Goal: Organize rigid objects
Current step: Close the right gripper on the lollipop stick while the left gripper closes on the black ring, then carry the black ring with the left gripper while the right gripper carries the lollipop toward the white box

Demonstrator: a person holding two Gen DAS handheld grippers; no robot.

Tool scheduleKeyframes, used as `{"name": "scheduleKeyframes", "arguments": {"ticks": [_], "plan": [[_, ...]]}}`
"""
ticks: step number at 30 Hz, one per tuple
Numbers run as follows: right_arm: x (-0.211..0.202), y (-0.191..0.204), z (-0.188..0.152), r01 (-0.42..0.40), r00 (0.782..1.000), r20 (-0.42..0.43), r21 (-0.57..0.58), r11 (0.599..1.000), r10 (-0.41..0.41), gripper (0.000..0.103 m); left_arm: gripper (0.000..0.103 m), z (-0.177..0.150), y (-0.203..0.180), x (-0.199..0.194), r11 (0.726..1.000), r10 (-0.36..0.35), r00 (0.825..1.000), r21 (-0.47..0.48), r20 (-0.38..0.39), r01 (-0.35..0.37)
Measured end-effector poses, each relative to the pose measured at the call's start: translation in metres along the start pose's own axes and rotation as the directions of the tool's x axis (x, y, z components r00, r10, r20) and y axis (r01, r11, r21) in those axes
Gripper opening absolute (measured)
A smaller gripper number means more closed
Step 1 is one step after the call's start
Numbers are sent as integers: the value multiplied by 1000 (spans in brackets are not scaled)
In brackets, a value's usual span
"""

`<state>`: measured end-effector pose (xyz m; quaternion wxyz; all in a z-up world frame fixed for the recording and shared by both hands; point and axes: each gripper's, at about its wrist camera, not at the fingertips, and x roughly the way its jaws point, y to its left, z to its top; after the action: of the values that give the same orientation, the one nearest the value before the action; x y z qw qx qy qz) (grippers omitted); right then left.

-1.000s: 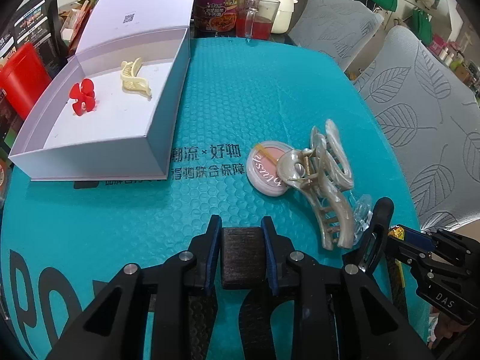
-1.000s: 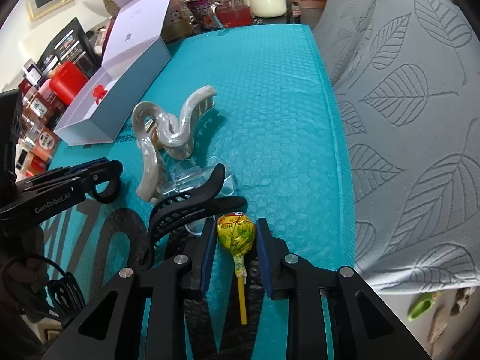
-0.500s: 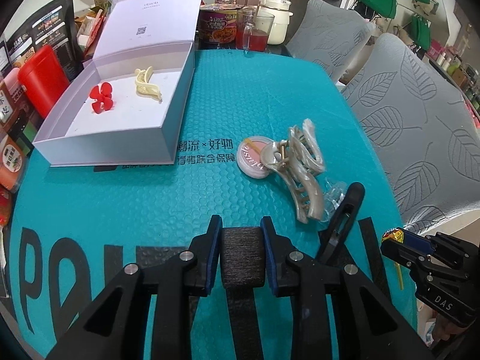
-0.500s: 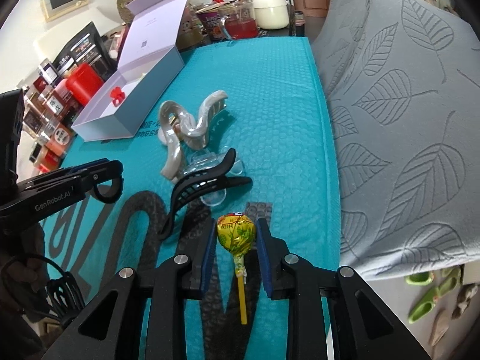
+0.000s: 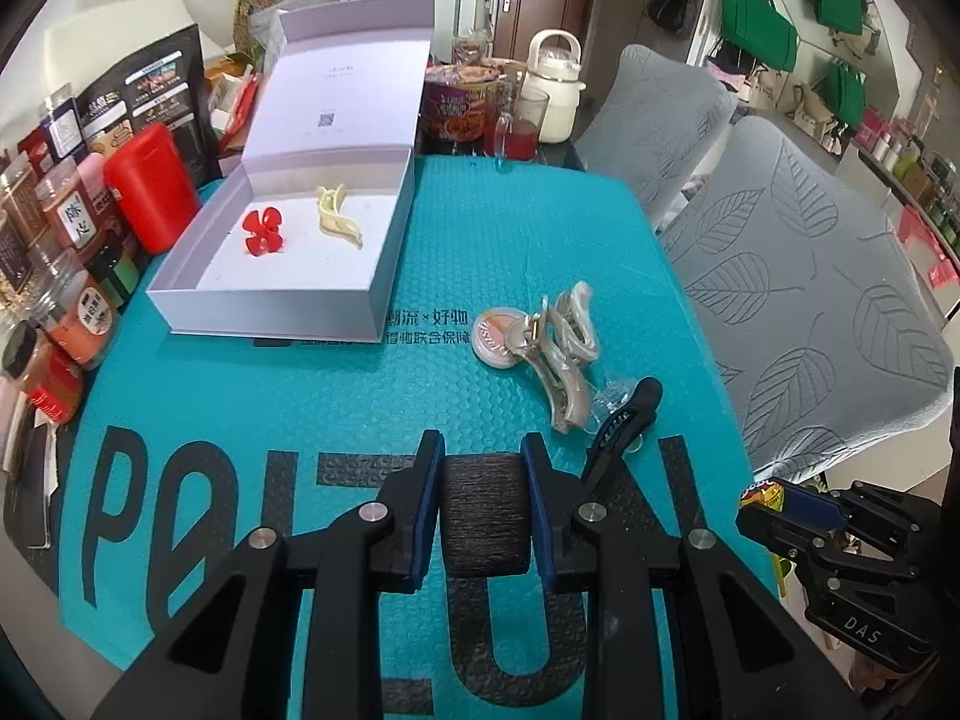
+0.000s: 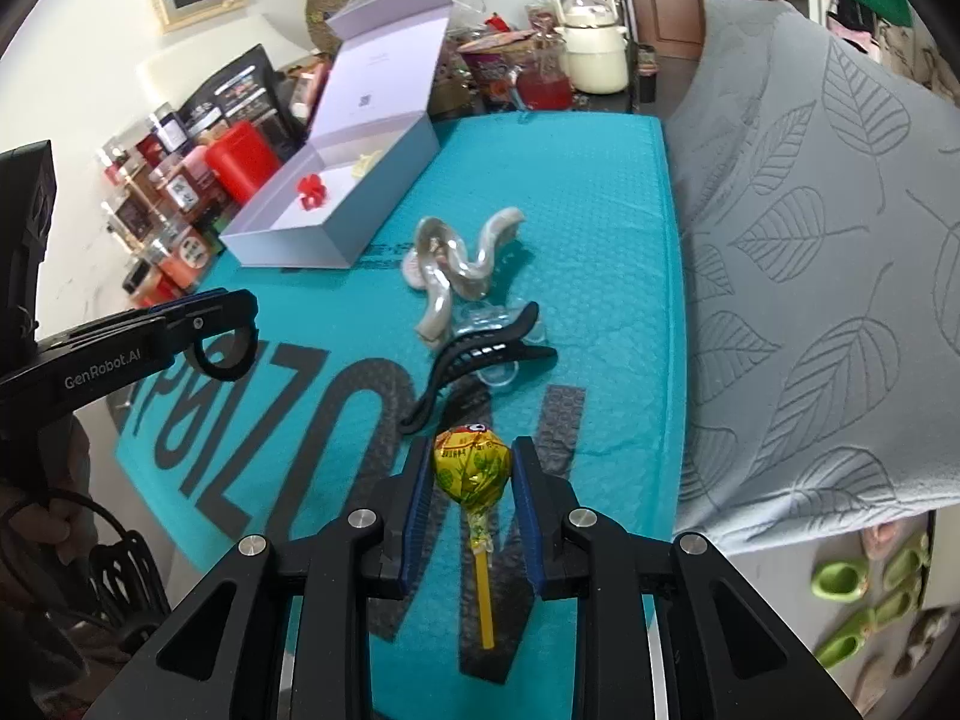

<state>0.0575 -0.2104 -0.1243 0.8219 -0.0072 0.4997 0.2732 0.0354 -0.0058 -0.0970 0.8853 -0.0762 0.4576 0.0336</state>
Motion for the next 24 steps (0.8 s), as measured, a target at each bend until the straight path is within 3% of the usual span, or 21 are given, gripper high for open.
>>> {"name": "scheduleKeyframes", "arguments": {"ticks": [11, 24], "plan": [[-35, 24, 0, -76, 997, 31, -60, 995, 78, 26, 26, -9, -4, -53, 999, 31, 998, -16, 60, -30], [-44, 72, 13, -141, 989, 16, -138, 980, 144, 26, 26, -6, 19, -83, 998, 42, 995, -47, 91, -38]]}}
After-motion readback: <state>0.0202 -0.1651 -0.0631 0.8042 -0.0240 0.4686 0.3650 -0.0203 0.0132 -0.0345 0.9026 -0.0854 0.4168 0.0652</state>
